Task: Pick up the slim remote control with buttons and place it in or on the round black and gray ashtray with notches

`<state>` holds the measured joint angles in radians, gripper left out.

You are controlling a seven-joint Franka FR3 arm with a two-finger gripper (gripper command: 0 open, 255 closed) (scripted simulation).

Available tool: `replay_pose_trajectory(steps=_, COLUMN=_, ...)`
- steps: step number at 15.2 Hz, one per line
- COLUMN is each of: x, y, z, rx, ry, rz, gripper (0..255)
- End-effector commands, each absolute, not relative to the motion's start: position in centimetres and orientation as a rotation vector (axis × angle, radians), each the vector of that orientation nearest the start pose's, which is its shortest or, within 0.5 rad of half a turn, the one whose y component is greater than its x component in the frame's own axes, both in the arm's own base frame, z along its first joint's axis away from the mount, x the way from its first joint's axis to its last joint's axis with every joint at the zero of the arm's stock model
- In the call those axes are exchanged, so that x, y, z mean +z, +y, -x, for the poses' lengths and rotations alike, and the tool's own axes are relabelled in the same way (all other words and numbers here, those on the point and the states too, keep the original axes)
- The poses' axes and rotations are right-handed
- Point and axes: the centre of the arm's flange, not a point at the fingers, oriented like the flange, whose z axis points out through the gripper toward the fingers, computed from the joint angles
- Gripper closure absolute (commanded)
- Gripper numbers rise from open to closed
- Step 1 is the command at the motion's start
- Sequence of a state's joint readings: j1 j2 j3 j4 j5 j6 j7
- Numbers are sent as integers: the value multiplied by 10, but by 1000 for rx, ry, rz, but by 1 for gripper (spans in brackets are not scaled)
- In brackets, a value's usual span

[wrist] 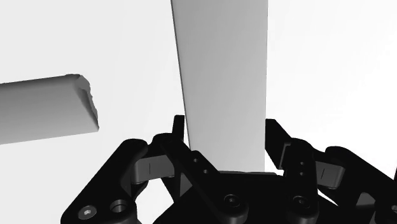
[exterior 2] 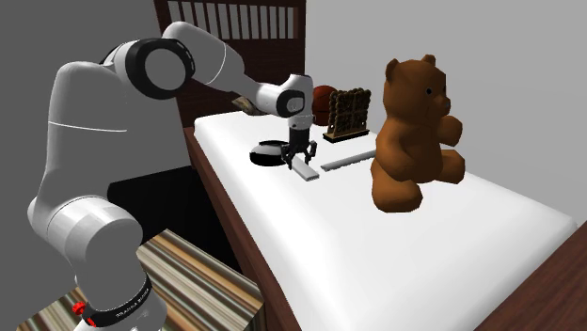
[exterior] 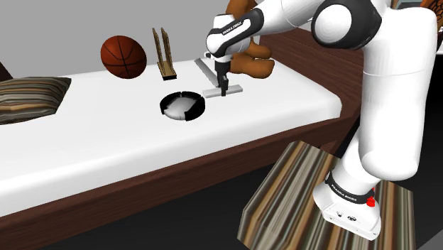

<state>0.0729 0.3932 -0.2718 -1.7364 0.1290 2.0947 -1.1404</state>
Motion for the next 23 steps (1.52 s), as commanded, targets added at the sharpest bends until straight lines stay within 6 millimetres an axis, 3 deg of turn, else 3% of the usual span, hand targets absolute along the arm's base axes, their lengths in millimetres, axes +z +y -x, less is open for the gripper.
replay_pose_trajectory(steps=1, x=368, y=-108, z=-641, rx=15, ry=-1351, rz=2817, gripper=255)
replay_pose_trajectory(steps=17, x=448, y=-108, z=-641, rx=15, ry=-1351, rz=2817, gripper=255)
replay_pose_trajectory(steps=23, x=448, y=-36, z=-675, rx=15, ry=-1351, rz=2817, gripper=255)
